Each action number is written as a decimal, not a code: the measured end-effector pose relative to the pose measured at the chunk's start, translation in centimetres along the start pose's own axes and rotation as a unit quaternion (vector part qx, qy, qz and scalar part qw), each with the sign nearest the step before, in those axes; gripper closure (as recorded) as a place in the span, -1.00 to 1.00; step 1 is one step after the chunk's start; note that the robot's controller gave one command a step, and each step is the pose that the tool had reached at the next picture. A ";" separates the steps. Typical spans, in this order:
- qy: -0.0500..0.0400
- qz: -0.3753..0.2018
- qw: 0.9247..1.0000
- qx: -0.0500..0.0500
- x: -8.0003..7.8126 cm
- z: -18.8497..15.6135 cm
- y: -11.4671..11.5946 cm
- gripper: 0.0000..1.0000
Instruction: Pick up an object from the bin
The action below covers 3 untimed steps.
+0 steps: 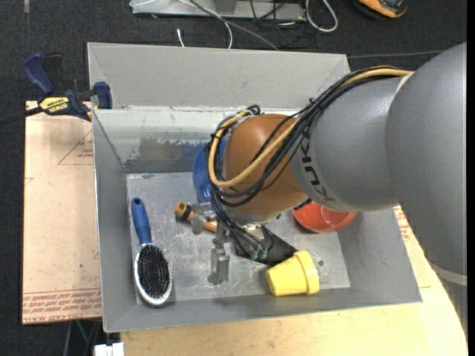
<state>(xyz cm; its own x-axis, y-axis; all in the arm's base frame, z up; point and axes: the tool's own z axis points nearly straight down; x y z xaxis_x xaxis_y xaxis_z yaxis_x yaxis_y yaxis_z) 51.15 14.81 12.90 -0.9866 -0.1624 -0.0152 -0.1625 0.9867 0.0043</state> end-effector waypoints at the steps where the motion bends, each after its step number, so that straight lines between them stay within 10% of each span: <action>1: -0.001 -0.146 0.989 0.000 -0.5 -0.1 -0.4 1.00; 3: -0.004 -0.155 0.988 -0.001 -0.9 -4.7 0.8 1.00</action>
Offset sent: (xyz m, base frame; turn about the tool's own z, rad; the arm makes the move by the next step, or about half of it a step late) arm 0.0000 0.0000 0.0000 0.0000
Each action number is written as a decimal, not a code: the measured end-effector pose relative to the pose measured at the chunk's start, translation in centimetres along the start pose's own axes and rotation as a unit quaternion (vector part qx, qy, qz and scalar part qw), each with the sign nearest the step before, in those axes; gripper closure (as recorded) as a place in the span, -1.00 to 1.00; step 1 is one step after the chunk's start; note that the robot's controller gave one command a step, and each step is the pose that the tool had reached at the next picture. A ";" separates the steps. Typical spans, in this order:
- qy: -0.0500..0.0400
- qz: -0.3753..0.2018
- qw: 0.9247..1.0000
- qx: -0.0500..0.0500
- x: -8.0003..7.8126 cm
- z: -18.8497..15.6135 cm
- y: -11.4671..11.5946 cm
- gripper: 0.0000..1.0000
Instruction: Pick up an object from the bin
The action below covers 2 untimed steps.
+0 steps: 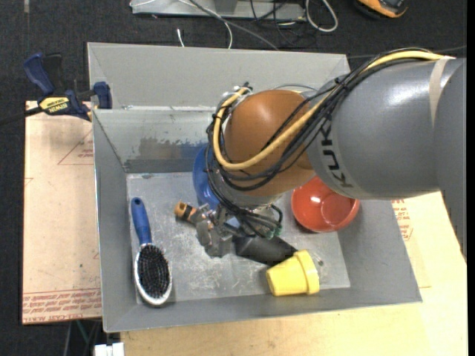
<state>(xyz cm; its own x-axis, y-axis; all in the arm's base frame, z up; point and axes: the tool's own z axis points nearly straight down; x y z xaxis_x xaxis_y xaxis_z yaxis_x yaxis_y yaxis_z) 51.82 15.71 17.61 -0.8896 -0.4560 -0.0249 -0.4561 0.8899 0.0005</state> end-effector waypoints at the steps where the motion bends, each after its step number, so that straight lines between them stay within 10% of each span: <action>1: 0.007 -0.010 1.000 -0.002 2.9 6.6 0.2 1.00; 2: -0.007 0.035 0.999 0.000 1.3 0.5 0.4 1.00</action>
Offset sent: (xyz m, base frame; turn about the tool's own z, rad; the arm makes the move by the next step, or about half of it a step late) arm -0.0149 -0.0033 -0.0079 0.0705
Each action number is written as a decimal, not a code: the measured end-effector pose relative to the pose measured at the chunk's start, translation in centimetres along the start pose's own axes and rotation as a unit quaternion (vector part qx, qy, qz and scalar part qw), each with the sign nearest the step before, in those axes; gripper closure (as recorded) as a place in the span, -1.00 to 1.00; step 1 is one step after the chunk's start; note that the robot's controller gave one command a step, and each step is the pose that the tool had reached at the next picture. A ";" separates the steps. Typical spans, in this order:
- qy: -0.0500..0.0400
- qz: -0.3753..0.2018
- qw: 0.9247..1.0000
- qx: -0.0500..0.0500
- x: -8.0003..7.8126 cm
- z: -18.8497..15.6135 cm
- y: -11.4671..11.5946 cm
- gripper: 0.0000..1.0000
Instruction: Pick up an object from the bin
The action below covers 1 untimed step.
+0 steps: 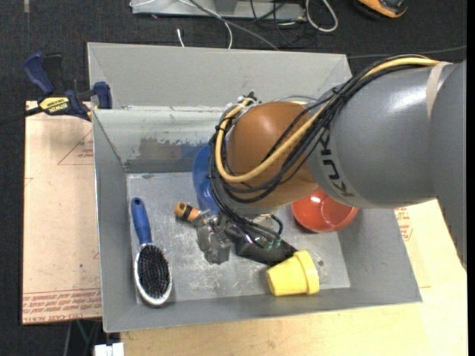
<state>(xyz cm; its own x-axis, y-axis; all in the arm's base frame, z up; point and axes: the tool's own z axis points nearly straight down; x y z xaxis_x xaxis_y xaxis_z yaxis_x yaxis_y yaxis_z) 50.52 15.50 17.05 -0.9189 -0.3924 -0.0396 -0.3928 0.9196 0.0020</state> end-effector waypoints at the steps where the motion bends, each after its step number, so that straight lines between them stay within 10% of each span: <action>1: 0.008 -0.024 1.000 -0.001 0.1 0.6 -0.2 1.00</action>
Offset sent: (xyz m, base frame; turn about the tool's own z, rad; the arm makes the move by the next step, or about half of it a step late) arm -0.0140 -0.0054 0.0255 -0.0096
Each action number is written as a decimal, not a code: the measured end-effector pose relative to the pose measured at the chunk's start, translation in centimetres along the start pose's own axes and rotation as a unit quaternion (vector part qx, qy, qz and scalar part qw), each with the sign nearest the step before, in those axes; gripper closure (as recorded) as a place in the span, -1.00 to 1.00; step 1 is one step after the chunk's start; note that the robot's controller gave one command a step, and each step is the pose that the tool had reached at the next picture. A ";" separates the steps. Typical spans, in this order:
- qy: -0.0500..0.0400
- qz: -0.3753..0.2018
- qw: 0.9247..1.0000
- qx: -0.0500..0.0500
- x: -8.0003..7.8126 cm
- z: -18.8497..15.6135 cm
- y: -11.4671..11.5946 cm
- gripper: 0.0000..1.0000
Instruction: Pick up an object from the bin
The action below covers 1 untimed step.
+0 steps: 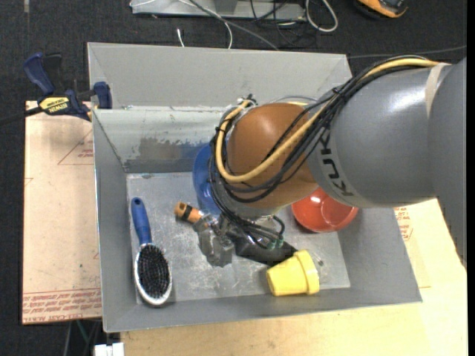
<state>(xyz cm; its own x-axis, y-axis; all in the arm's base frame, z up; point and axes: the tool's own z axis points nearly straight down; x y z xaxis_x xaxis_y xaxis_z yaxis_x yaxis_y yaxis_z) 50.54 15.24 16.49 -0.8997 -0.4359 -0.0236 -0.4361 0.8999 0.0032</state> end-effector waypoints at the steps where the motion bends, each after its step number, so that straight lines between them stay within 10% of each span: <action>1: -0.008 0.019 1.000 0.001 1.2 -3.2 0.4 1.00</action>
Offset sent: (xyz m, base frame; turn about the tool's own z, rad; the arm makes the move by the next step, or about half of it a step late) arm 0.0059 0.0088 0.0317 0.0108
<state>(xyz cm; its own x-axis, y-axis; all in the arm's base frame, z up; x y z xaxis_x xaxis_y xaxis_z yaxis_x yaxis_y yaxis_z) 49.20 15.03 19.70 -0.9150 -0.4015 -0.0394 -0.4020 0.9157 0.0031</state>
